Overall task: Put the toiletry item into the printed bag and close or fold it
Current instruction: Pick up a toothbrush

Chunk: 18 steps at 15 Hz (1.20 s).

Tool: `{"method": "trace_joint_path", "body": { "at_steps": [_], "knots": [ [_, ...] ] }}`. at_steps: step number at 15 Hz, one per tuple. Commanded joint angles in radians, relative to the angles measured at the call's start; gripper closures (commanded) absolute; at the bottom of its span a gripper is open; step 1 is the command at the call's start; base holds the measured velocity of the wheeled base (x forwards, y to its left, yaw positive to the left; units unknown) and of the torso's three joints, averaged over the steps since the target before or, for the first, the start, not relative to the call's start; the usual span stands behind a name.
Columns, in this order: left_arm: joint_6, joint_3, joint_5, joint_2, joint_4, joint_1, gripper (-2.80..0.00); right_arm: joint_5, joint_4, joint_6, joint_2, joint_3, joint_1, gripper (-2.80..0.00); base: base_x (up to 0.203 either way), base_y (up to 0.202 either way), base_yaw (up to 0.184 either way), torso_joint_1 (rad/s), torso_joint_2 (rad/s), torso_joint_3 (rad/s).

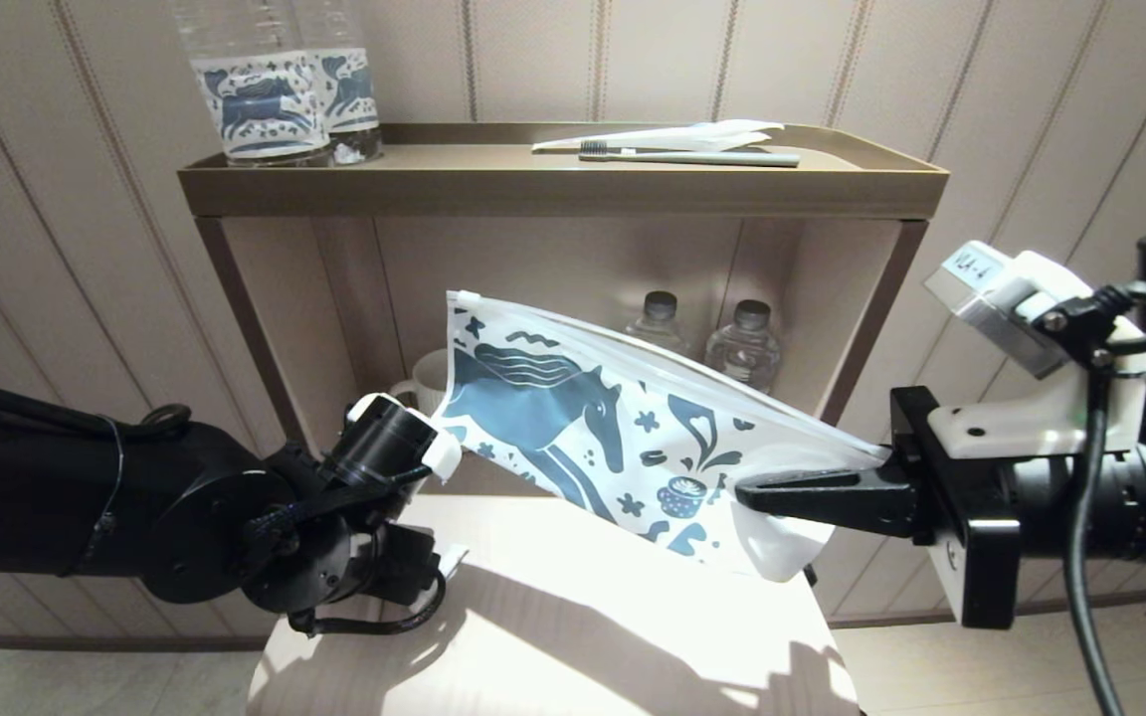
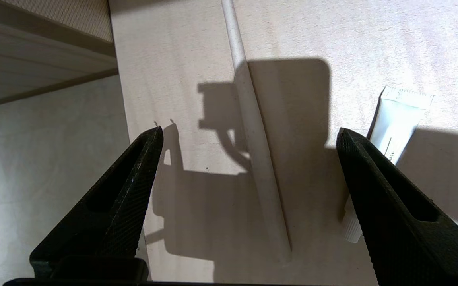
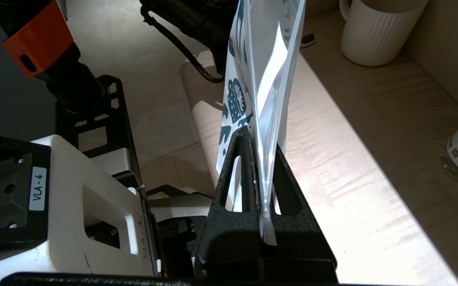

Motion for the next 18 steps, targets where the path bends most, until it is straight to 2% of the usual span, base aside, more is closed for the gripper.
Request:
{"method": "trace_joint_path", "body": {
  "at_steps": [1, 4, 8, 15, 18],
  "knots": [
    [-0.035, 0.005, 0.003, 0.005, 0.016, 0.001, -2.80, 0.004, -0.001, -0.002, 0.000, -0.001, 0.000, 0.00, 0.000, 0.000, 0.000, 0.000, 0.00, 0.000],
    [-0.069, 0.027, -0.021, 0.015, 0.034, 0.001, -2.80, 0.004, 0.001, -0.002, -0.007, -0.001, 0.002, 0.00, 0.000, 0.000, 0.000, 0.000, 0.00, 0.000],
    [-0.098, 0.021, -0.134, -0.006, 0.106, 0.002, -2.80, 0.004, 0.001, -0.002, -0.009, 0.000, 0.002, 0.00, 0.000, 0.000, 0.000, 0.000, 0.00, 0.000],
    [-0.115, 0.025, -0.147, 0.010, 0.117, 0.000, -2.80, 0.004, -0.001, -0.002, -0.012, -0.001, 0.002, 0.00, 0.000, 0.000, 0.000, 0.000, 0.00, 0.000],
    [-0.118, 0.019, -0.187, 0.016, 0.117, 0.001, -2.80, 0.004, -0.001, -0.002, -0.010, -0.001, 0.002, 0.00, 0.000, 0.000, 0.000, 0.000, 0.00, 0.000]
  ]
}}
